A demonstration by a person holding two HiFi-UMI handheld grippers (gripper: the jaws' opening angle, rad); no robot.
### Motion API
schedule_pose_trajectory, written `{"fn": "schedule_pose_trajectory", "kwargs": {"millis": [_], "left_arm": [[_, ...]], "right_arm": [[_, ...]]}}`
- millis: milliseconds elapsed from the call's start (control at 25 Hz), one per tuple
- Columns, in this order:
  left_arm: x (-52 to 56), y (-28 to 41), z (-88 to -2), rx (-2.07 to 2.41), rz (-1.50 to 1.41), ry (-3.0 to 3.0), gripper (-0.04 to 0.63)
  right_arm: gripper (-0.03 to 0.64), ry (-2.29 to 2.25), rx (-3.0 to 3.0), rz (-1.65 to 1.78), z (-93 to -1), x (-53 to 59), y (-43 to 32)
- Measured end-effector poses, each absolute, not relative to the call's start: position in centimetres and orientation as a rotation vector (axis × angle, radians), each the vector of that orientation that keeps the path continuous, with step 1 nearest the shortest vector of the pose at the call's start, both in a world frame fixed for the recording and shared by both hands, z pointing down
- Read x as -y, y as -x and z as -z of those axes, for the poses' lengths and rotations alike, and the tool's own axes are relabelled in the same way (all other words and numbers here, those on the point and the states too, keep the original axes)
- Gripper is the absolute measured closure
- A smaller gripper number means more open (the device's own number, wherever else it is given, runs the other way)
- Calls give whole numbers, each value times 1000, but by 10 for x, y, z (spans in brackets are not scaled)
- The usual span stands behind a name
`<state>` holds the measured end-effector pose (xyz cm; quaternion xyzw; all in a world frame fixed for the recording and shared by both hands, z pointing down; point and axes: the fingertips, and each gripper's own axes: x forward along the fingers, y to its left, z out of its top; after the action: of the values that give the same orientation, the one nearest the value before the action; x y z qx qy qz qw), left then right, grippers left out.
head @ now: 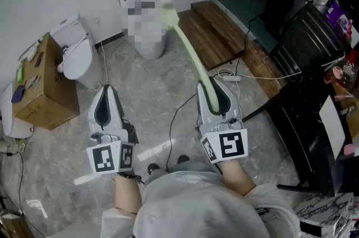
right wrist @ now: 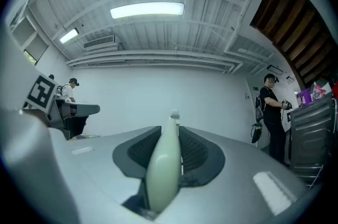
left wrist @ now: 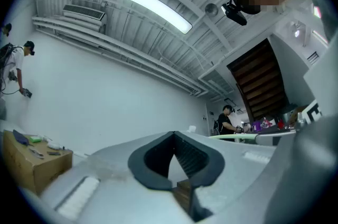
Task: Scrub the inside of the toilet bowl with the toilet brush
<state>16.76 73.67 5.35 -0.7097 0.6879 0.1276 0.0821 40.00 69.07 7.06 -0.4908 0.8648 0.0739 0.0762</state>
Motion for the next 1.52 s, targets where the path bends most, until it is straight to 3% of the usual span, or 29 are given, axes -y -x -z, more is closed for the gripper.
{"fn": "schedule_pose_trajectory", "kwargs": {"millis": [920, 1520], "left_arm": [[-722, -184, -55, -2040, -385, 2120, 592], [-626, -149, -41, -1968, -426, 2088, 592]], "right_arm": [[514, 1409, -2569, -132, -78, -671, -417], [512, 1451, -2586, -159, -82, -567, -373]]}}
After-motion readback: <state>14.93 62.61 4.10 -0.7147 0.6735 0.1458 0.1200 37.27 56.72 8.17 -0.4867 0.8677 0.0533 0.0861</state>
